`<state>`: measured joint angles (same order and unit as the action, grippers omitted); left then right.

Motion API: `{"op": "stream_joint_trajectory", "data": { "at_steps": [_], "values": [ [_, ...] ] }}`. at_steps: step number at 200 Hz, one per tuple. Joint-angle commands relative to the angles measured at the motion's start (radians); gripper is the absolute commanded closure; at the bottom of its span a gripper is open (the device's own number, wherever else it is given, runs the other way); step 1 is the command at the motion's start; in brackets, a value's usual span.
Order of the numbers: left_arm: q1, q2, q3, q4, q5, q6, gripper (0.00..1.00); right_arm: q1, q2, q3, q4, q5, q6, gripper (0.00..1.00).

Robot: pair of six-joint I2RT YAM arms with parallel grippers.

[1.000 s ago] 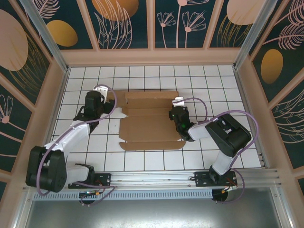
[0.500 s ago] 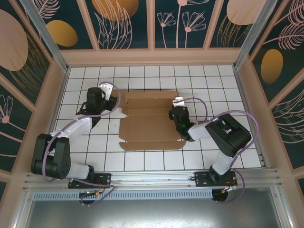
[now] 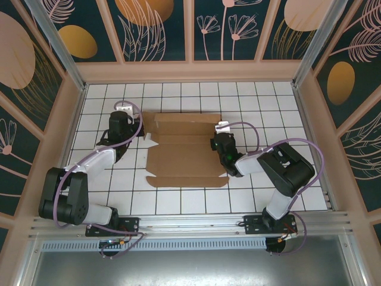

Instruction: Fold the paper box

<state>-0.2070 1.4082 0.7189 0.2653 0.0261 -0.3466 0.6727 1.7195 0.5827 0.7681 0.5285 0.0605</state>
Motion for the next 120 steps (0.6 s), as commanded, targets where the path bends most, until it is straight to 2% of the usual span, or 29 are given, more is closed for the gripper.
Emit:
{"op": "stream_joint_trajectory", "data": {
  "at_steps": [1, 49, 89, 107, 120],
  "values": [
    [-0.017, -0.007, -0.01, 0.056, -0.087, -0.281, 0.97, 0.008, 0.014, 0.001, -0.081, 0.004, 0.004, 0.9],
    [-0.13, 0.035, 0.018, 0.098, -0.115, -0.383, 0.92, 0.011, 0.023, 0.002, -0.078, -0.007, 0.002, 0.9],
    [-0.149, 0.055, -0.022, 0.163, -0.112, -0.506, 0.91, 0.011, 0.023, 0.003, -0.081, -0.006, 0.002, 0.9],
    [-0.155, 0.045, -0.023, 0.161, -0.117, -0.511, 0.9, 0.011, 0.023, 0.002, -0.082, 0.007, 0.002, 0.9],
    [-0.154, 0.017, -0.021, 0.127, -0.144, -0.494, 0.85, 0.01, 0.022, 0.002, -0.086, 0.022, 0.002, 0.9]
  ]
}}
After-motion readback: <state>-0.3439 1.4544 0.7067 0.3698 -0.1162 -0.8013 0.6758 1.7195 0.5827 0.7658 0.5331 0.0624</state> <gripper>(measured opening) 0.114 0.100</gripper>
